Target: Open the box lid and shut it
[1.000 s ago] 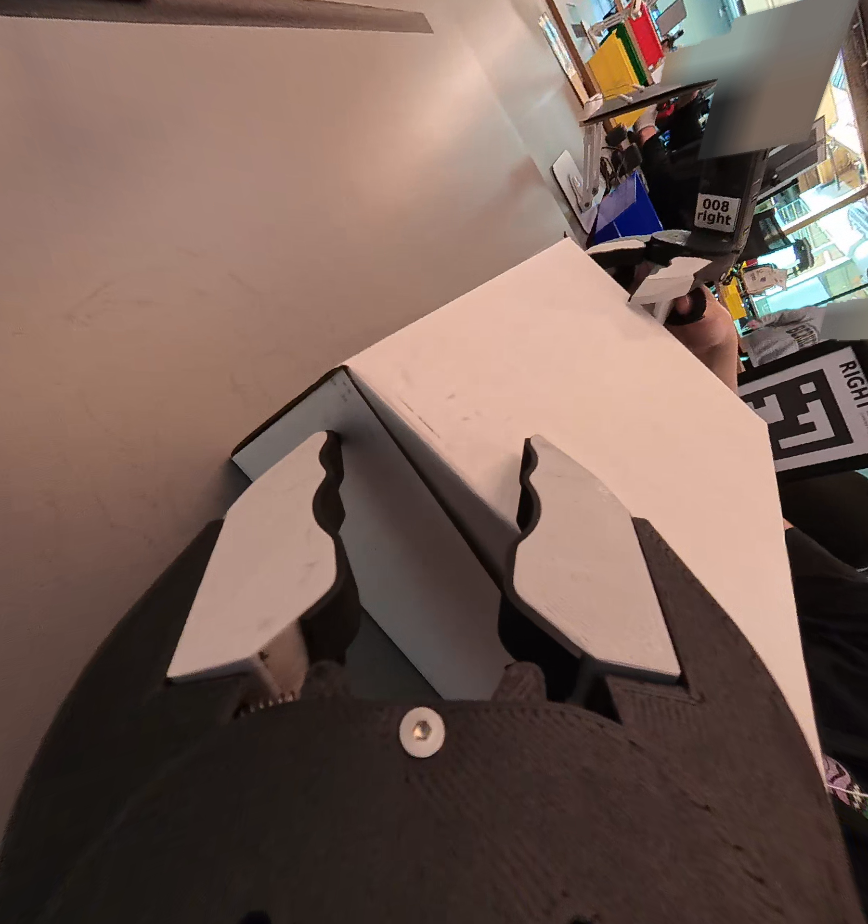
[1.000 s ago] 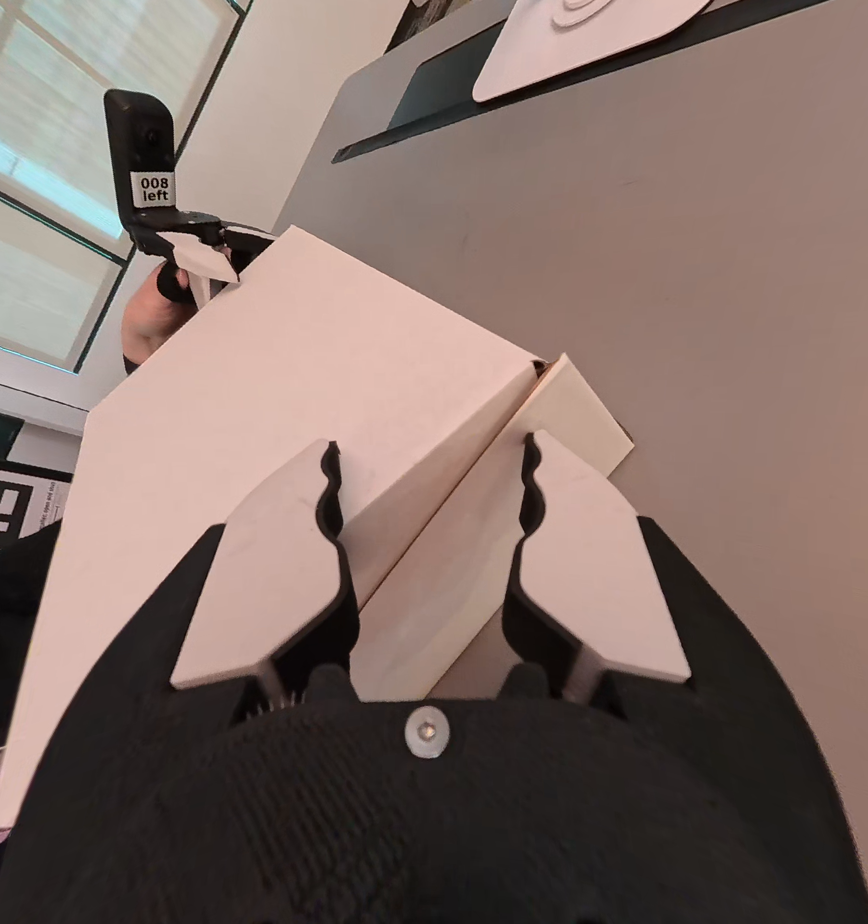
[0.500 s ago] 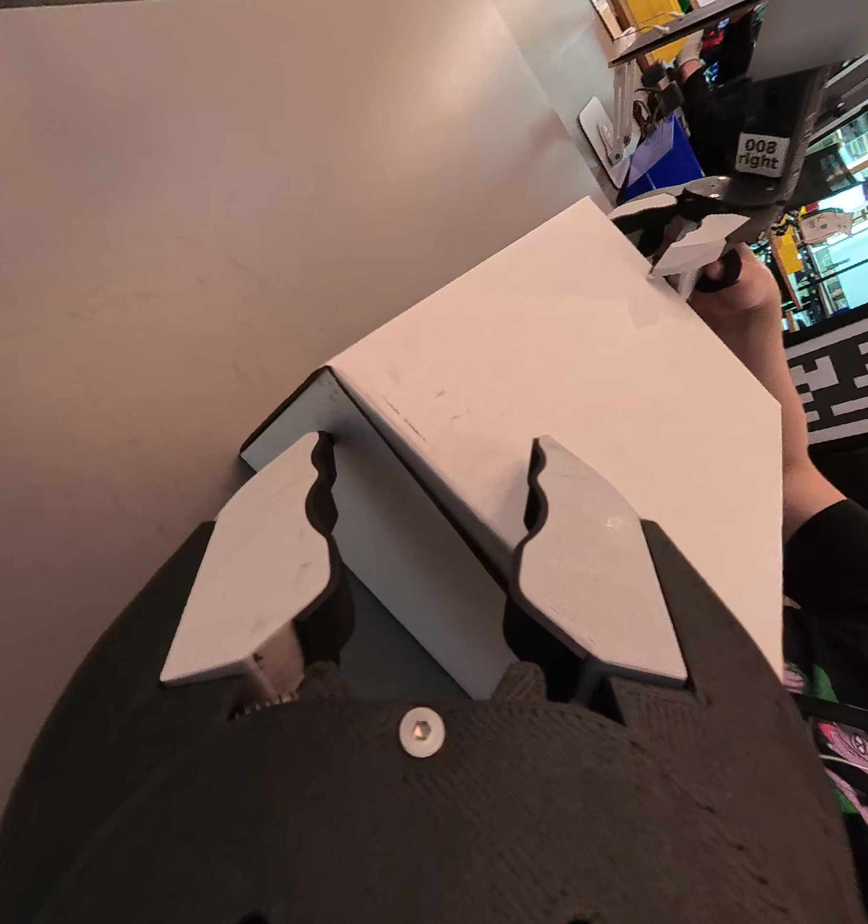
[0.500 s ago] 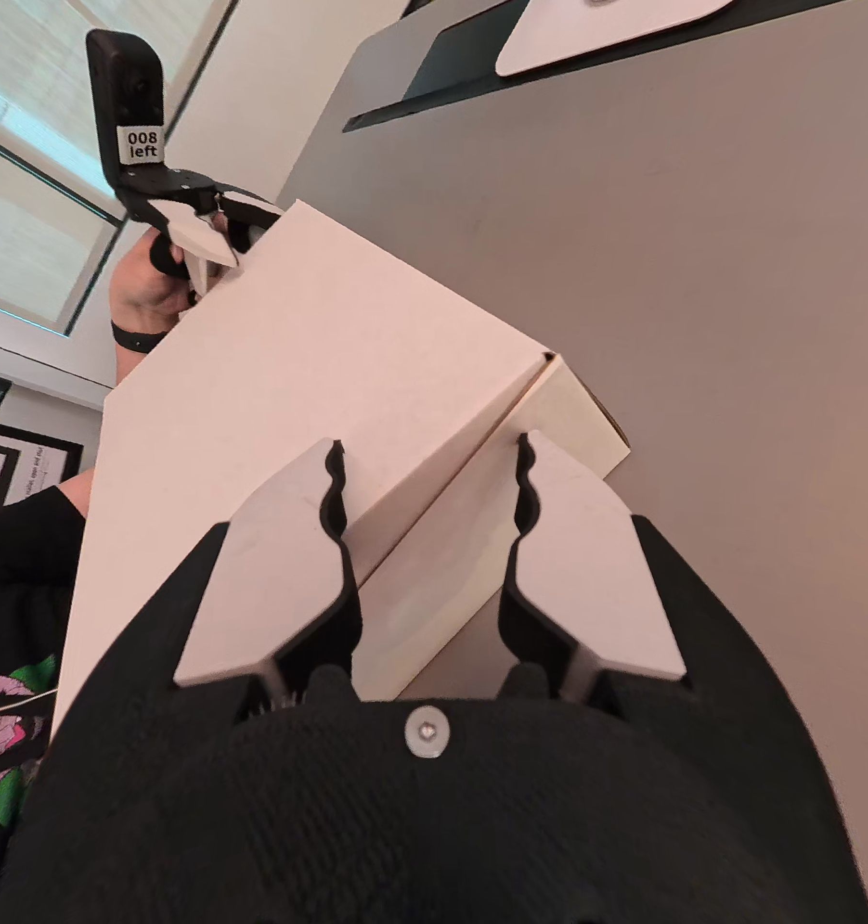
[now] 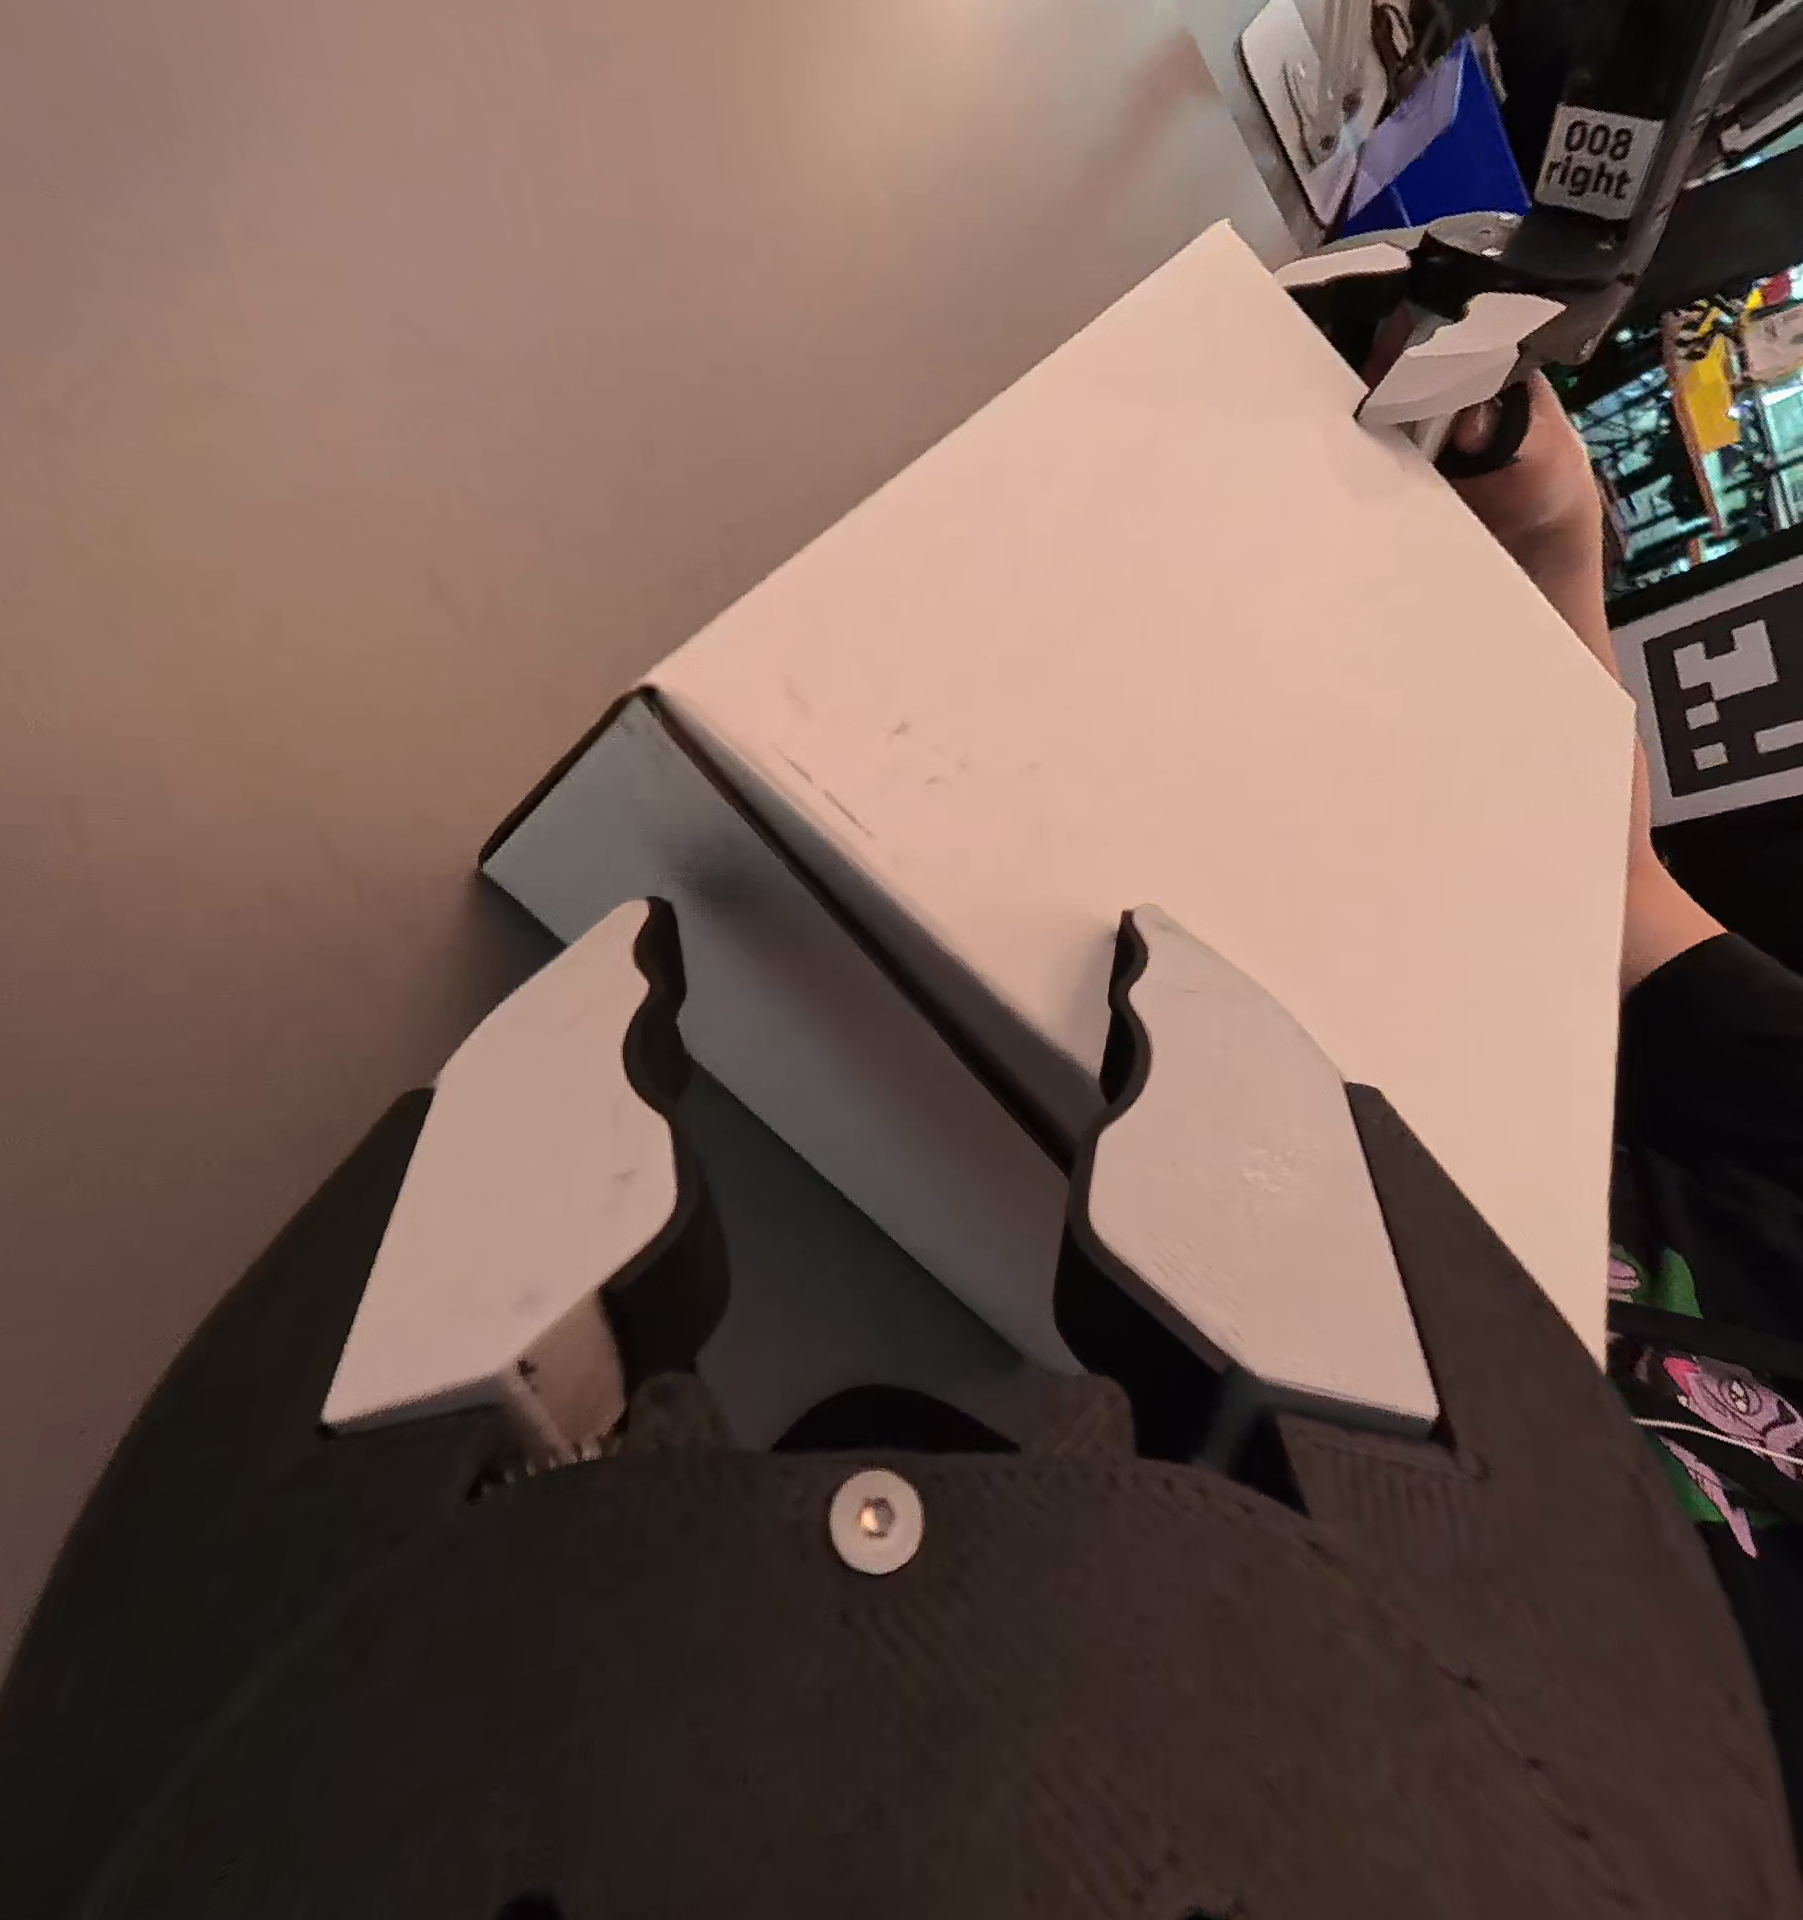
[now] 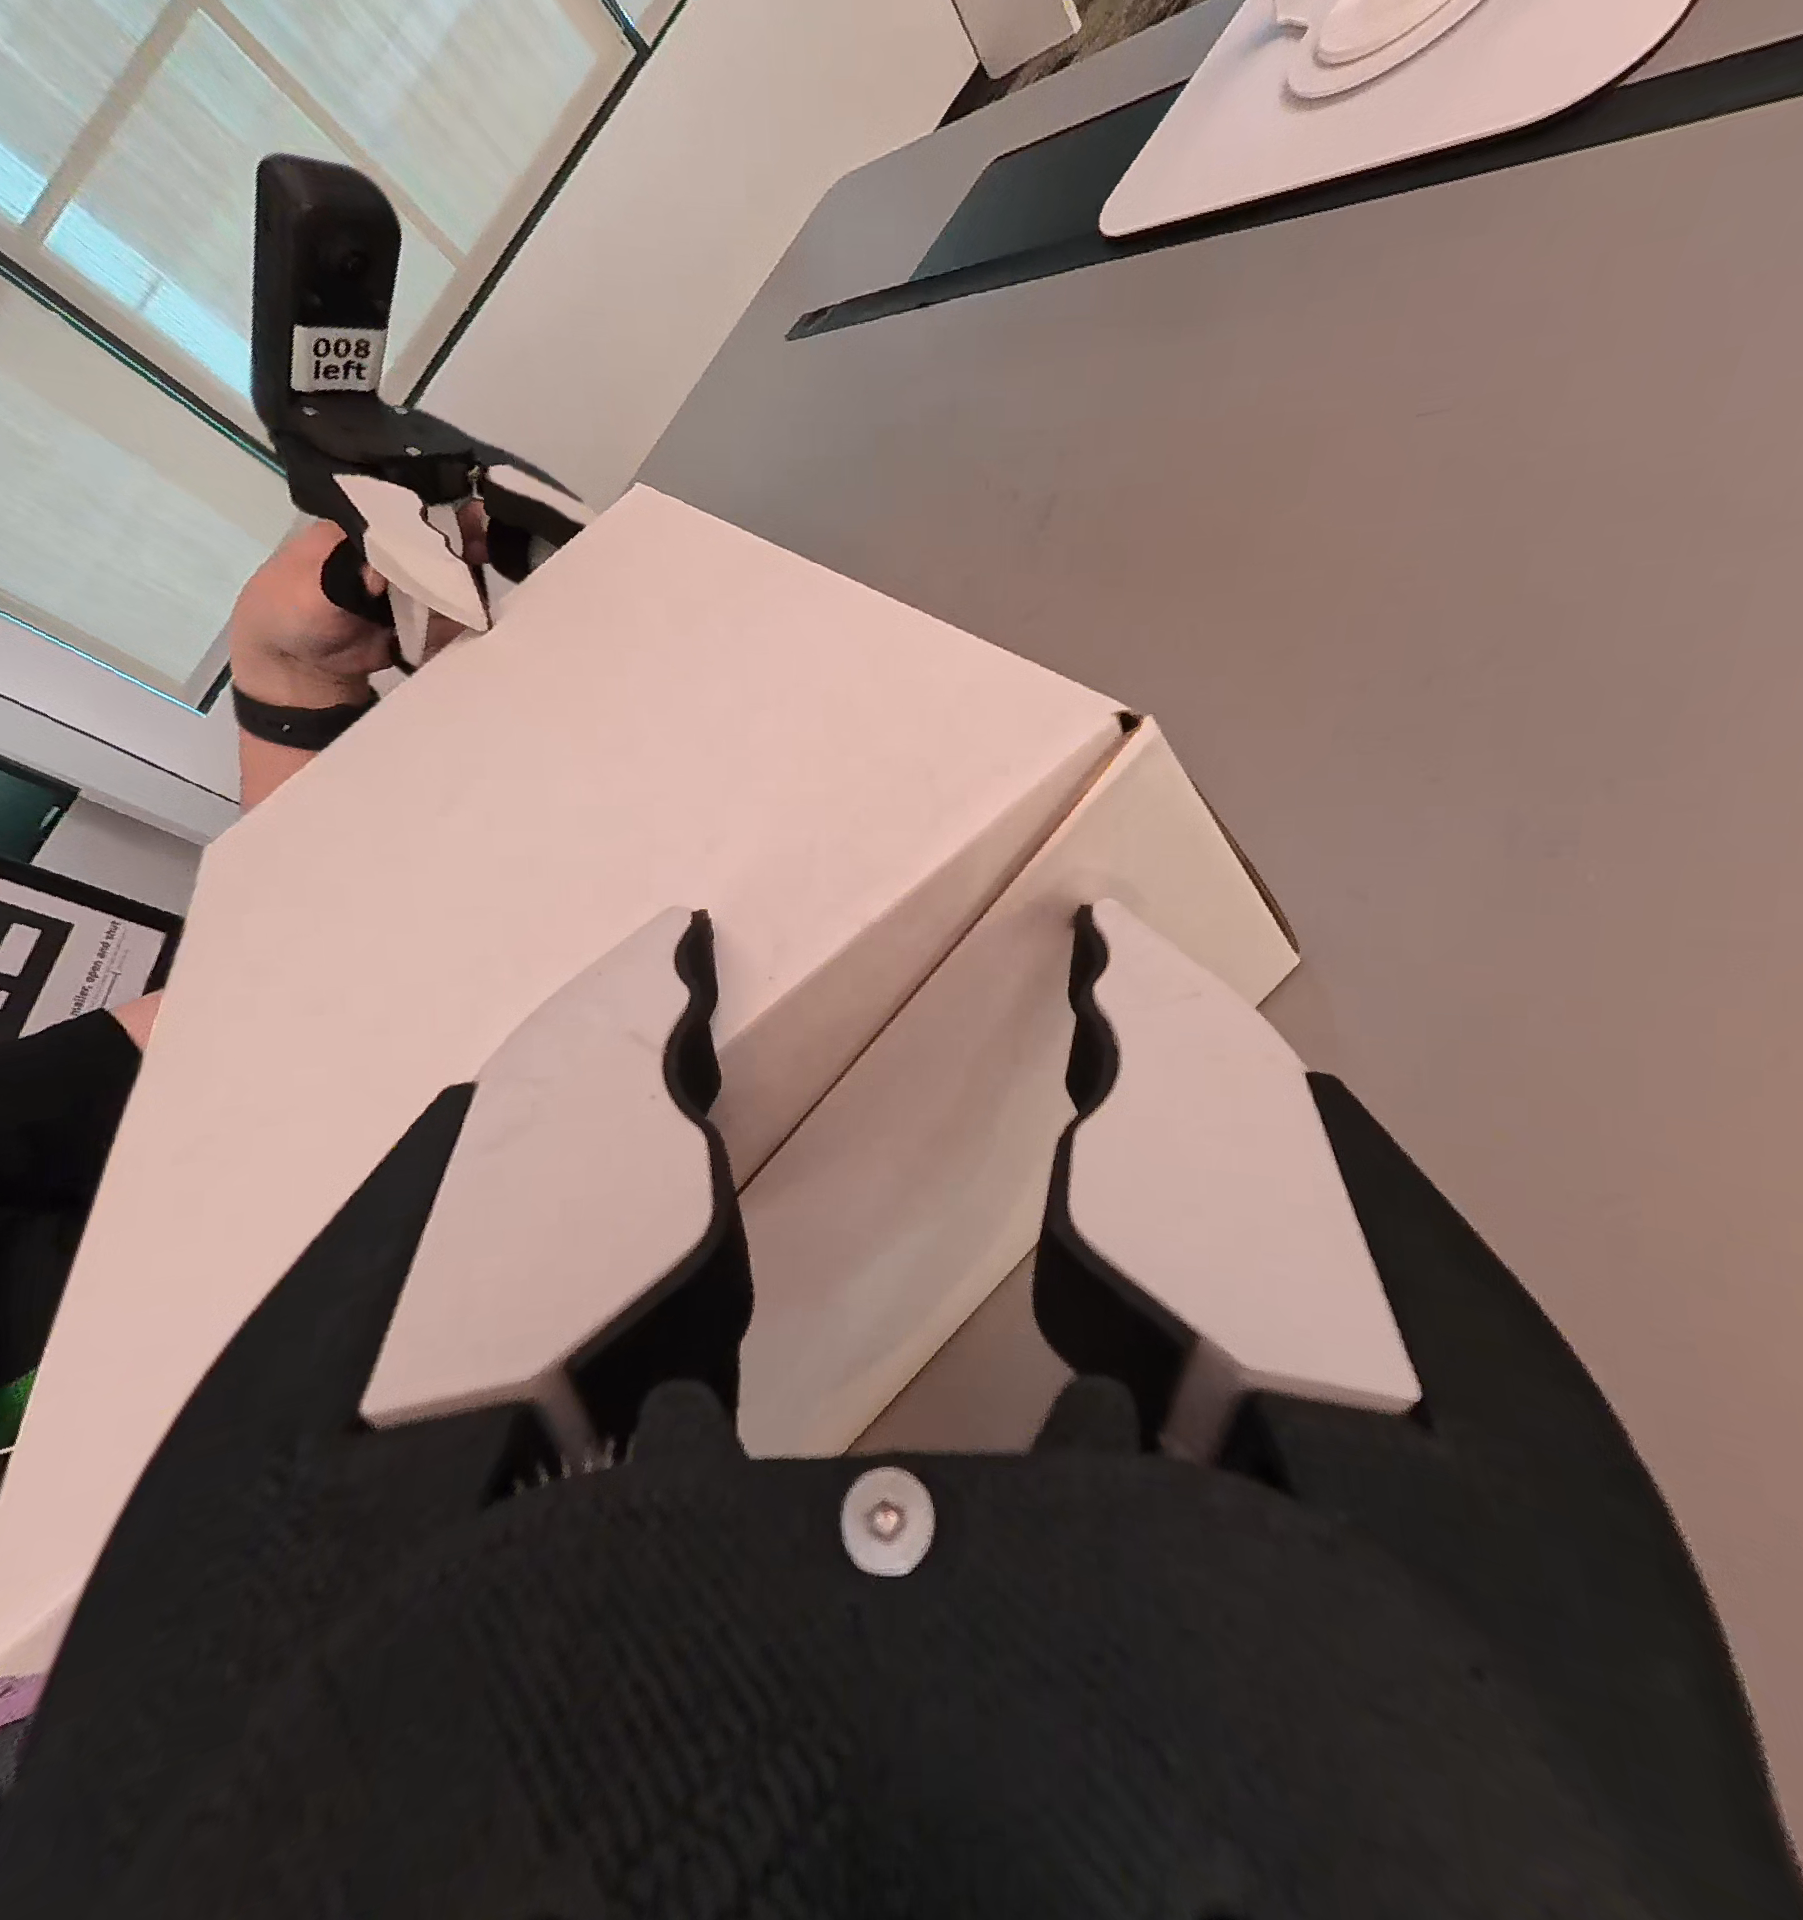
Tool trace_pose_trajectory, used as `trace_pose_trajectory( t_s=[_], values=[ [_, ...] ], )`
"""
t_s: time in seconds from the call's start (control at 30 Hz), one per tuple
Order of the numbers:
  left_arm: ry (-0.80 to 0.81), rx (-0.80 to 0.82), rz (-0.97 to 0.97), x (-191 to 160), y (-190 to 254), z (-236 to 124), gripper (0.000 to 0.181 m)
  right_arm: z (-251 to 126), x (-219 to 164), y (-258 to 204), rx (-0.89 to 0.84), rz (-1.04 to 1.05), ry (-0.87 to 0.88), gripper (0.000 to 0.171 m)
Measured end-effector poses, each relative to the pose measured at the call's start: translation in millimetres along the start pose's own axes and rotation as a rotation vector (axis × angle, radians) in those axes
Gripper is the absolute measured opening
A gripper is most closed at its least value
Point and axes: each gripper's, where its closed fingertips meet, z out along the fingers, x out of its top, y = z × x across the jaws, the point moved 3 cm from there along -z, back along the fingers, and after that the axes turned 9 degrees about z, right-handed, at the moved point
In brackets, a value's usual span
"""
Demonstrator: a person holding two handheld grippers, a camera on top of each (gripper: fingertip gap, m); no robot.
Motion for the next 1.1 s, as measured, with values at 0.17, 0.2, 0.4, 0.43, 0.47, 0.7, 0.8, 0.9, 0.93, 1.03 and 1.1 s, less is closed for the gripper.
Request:
trace_pose_trajectory(
  t_s=[0.17, 0.2, 0.4, 0.43, 0.47, 0.7, 0.8, 0.9, 0.93, 1.03, 1.1],
  values=[
    [0.06, -0.078, -0.018, -19, 17, -12, 0.083, -1, 0, 0, -0.001, -0.017, 0.014, 0.066],
    [0.087, -0.119, -0.028, -25, 24, -14, 0.083, -1, 1, 0, 0.001, -0.019, 0.016, 0.066],
    [0.179, -0.188, -0.048, -58, 60, -14, 0.089, 1, 0, -1, 0.026, -0.019, 0.028, 0.066],
    [0.187, -0.18, -0.055, -61, 62, -14, 0.09, 1, -1, -1, 0.033, -0.014, 0.029, 0.066],
    [0.191, -0.174, -0.06, -64, 63, -14, 0.09, 2, -1, -1, 0.039, -0.009, 0.031, 0.066],
    [0.166, -0.172, -0.052, -67, 61, -12, 0.091, -27, 5, -18, -0.062, -0.145, 0.157, 0.064],
    [0.168, -0.184, -0.05, -67, 61, -12, 0.091, -55, -7, -50, -0.02, -0.276, 0.22, 0.061],
    [0.167, -0.194, -0.047, -67, 61, -11, 0.091, -60, -39, -91, 0.119, -0.478, 0.18, 0.047],
    [0.165, -0.196, -0.044, -66, 61, -10, 0.091, -58, -48, -98, 0.121, -0.529, 0.152, 0.044],
    [0.167, -0.192, -0.042, -64, 61, -9, 0.09, -53, -62, -97, 0.041, -0.62, 0.08, 0.034],
    [0.175, -0.187, -0.042, -64, 61, -8, 0.09, -49, -72, -91, 0.036, -0.609, 0.023, 0.028]
  ],
)
